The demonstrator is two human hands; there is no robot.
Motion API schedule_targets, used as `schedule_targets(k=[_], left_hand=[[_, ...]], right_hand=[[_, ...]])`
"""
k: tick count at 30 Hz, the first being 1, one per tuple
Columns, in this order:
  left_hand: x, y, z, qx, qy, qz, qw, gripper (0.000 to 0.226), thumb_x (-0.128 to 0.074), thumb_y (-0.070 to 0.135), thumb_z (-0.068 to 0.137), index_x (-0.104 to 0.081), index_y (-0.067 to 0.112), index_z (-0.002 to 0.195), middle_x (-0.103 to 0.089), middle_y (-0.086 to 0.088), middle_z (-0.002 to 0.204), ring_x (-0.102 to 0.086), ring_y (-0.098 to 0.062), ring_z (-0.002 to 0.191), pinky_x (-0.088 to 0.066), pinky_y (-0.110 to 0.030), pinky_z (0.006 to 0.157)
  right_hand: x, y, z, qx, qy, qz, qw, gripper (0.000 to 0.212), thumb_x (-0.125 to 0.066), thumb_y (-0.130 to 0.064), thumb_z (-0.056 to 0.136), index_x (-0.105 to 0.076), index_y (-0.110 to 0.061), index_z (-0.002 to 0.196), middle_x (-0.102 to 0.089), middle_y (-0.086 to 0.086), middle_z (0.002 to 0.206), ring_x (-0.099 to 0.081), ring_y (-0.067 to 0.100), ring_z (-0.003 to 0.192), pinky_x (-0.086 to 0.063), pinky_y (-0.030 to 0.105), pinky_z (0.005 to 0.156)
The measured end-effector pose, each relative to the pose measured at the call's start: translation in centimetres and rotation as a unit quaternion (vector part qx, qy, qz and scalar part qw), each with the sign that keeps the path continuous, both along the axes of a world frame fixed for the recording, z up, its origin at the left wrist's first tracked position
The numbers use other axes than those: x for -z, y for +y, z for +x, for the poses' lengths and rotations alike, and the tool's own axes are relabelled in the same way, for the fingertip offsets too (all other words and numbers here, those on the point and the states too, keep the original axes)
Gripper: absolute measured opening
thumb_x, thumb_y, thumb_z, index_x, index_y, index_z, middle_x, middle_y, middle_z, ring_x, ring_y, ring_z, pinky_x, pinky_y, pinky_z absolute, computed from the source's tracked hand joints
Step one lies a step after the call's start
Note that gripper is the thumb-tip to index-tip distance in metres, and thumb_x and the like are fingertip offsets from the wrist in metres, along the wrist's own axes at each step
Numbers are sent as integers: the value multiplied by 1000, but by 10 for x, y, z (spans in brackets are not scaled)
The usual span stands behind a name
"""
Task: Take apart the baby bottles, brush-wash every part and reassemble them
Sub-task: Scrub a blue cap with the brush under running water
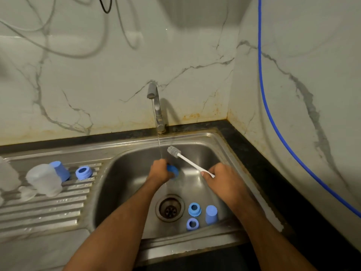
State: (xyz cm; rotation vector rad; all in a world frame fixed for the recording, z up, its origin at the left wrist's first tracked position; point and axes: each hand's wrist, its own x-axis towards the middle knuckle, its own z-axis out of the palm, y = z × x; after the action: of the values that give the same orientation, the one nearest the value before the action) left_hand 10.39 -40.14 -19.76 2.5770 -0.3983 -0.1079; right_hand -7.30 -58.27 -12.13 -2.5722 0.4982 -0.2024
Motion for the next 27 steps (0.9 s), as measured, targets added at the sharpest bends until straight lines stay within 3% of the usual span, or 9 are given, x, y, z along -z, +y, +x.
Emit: schedule_targets(k=[4,8,11,15,18,21,24,27], left_hand=[[-9,27,2,-107,-6,-88,990,53,-85,20,78,-65,11,126,-67,-12,123,-65,-26,110,-54,-35,98],[-21,36,-2,-128,-13,-160,979,52,-80,13,82,-61,9,130,-64,-13,127,-62,-25,115,-53,-35,96],[-29,36,-5,-131,-20,-210,969,51,-77,10,85,-59,8,132,-61,-13,130,-60,-26,118,-53,-35,96],[-40,41,-7,-167,17,-312,935,43,-68,7,92,-57,6,134,-60,-14,130,-61,-24,111,-56,-32,90],[-45,47,-9,-193,84,-421,883,28,-57,12,100,-56,9,128,-60,-14,124,-64,-25,103,-59,-39,86],[-49,51,-12,-214,157,-539,799,24,-50,10,102,-53,7,126,-59,-13,114,-63,-26,98,-56,-34,75],[-52,56,-8,-205,225,-647,699,29,-49,6,101,-49,1,129,-54,-22,121,-62,-35,104,-58,-44,90],[-48,62,0,-208,252,-701,634,31,-50,9,102,-46,4,133,-49,-24,130,-59,-39,113,-55,-50,97]], right_hand=[[-6,11,-1,-8,-2,-24,1000,35,-57,-53,99,-68,-20,105,-67,0,95,-63,17,87,-54,34,79],[-16,24,2,-23,-13,-33,999,35,-57,-53,99,-67,-19,104,-66,-2,89,-60,12,79,-48,29,69],[-22,29,5,-23,-21,-41,999,36,-57,-53,99,-67,-19,104,-67,-1,90,-62,13,80,-51,30,70],[-30,33,11,-34,-22,-49,998,35,-57,-51,99,-71,-19,96,-67,0,82,-62,14,74,-49,29,64],[-26,37,15,-43,-35,-46,997,34,-57,-51,99,-72,-21,92,-67,-2,78,-63,11,72,-51,28,64],[-13,37,18,-46,-50,-28,997,35,-57,-51,100,-69,-22,84,-65,-5,71,-62,8,67,-53,27,64],[-8,30,22,-52,-46,-32,997,38,-54,-54,100,-69,-23,83,-66,-5,71,-62,7,65,-53,25,63],[-6,23,23,-69,-24,-56,996,39,-50,-55,101,-71,-24,89,-68,-5,76,-63,7,69,-45,18,60]])
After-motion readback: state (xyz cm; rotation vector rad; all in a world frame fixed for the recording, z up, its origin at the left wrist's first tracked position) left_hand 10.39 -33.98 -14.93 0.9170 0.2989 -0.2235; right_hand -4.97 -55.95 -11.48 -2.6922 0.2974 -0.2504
